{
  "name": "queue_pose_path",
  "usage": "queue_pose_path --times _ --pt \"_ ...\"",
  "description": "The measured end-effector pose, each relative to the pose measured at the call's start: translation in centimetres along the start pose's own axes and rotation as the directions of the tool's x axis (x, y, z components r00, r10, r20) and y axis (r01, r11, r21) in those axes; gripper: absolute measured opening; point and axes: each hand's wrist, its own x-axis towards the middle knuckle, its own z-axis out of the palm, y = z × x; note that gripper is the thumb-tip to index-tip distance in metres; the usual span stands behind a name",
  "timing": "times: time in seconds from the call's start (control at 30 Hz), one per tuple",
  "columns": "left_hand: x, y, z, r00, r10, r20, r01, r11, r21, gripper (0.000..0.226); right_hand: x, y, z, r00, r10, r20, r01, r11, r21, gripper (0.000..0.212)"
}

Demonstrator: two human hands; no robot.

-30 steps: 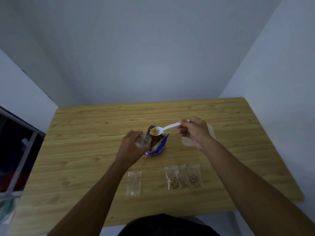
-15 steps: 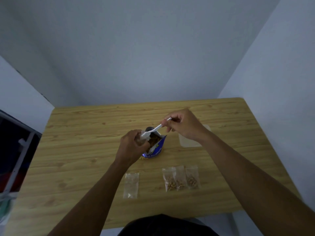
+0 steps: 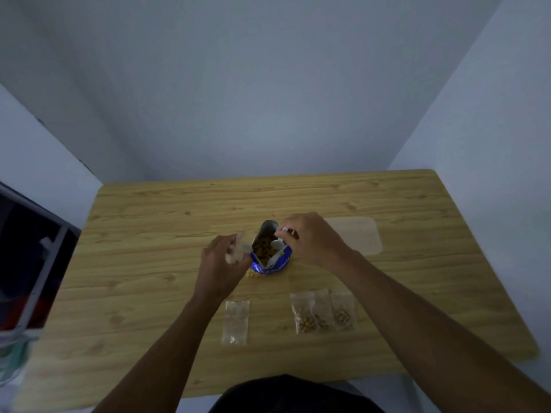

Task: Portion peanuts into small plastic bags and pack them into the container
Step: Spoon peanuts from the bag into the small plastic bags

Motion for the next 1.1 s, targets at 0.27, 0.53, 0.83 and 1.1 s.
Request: queue_pose_path --times 0.27,0.53,0.83,1.1 --pt "-0.6 -0.7 0.4 0.996 -0.037 0.075 0.032 0.998 0.055 0.05 0.7 -0.9 2.3 0.997 0.068 0.031 -0.062 0.986 -0.156 0.032" --pt "-0.4 -0.6 0.3 0.996 -0.01 0.084 0.009 1.0 0.013 0.038 0.5 0.6 0.9 0.958 0.278 -0.075 -0.276 0.961 0.026 0.042" --pt "-0.6 -0.2 -0.2 0.996 0.052 0.075 -0.051 0.999 -0.015 0.022 -0.6 1.0 1.7 0.886 0.449 -0.12 -0.427 0.888 0.169 0.039" --pt "-0.9 -0.1 -0.1 0.995 0.05 0.085 -0.049 0.999 -0.009 0.017 -1.0 0.5 2.8 0.864 0.502 -0.052 -0.473 0.841 0.262 0.032"
